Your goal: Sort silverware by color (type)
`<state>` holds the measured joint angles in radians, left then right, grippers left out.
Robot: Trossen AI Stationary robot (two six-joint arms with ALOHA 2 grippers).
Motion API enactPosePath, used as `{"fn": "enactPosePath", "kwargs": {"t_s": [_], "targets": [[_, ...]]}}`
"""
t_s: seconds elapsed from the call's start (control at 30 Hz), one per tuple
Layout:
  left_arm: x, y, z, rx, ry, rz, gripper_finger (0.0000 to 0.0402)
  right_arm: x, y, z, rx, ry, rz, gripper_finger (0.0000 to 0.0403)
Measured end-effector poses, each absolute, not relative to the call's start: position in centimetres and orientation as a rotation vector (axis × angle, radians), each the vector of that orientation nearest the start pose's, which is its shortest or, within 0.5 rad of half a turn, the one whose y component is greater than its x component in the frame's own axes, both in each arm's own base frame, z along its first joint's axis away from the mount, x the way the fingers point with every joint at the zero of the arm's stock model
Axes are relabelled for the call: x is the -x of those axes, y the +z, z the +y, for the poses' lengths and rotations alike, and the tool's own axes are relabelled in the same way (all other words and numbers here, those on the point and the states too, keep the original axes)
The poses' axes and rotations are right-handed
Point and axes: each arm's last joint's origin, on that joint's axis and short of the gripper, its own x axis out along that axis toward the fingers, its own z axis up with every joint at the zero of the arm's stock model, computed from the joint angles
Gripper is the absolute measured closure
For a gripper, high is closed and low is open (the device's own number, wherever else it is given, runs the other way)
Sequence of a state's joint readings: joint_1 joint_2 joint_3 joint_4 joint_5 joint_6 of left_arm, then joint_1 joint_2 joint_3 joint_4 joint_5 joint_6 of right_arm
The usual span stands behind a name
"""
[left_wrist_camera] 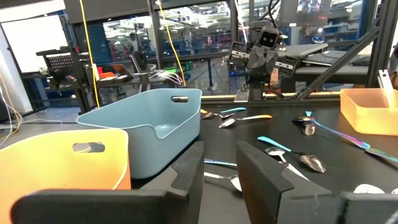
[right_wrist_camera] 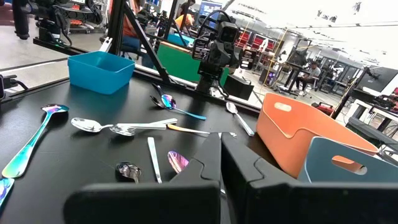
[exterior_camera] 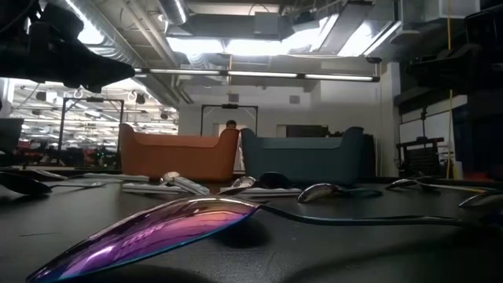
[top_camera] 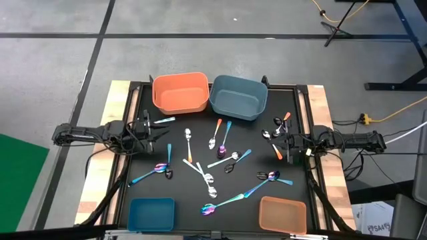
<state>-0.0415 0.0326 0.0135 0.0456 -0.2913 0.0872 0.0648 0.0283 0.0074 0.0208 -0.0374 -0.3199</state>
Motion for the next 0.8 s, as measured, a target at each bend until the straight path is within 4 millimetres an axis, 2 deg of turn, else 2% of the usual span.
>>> {"fn": "enactPosePath", "kwargs": {"t_s": [0.6, 0.8], "targets": [[-9.79, 17.00, 0.43, -0.083, 0.253, -0.015, 0.0313, -9.87, 16.57, 0.75, 0.300, 0.102, -0.015, 0.0403], [-9.79, 16.99, 0.45, -0.083, 0.261, -0.014, 0.0313, -9.87, 16.62, 0.74, 0.061, 0.098, -0.008, 0.0397]]}}
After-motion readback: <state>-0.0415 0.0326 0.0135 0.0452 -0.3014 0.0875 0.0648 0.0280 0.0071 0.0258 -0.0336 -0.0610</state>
